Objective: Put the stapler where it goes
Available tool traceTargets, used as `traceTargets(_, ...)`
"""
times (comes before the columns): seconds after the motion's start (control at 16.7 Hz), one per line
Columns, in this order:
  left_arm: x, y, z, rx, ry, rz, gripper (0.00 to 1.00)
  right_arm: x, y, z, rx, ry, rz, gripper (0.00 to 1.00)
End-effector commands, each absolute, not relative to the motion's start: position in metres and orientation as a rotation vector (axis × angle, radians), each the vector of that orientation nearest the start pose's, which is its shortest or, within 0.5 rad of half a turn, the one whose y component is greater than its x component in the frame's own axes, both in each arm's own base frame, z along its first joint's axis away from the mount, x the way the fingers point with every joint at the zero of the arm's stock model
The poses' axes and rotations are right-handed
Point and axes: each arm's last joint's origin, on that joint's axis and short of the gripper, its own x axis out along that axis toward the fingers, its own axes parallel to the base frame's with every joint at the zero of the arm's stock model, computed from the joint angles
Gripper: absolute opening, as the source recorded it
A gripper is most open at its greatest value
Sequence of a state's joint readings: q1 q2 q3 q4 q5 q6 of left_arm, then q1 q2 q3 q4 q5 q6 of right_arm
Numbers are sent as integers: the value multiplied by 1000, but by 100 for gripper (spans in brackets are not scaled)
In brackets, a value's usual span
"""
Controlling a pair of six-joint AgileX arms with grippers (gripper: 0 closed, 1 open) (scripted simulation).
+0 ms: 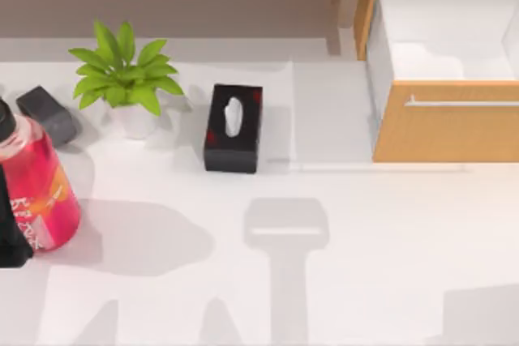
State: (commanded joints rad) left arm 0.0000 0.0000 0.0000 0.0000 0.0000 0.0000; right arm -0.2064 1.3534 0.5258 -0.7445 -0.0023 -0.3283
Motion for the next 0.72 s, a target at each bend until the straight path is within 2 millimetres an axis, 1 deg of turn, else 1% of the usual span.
traceTargets(0.36, 106, -1, 160, 0, 0, 0, 100, 175, -37, 119, -91, 1569, 95, 2)
traceTargets(0.42, 106, -1, 160, 0, 0, 0, 100, 175, -37, 119, -91, 1569, 95, 0)
traceTargets(0.72, 106, -1, 160, 0, 0, 0, 100, 175, -37, 119, -91, 1569, 95, 0)
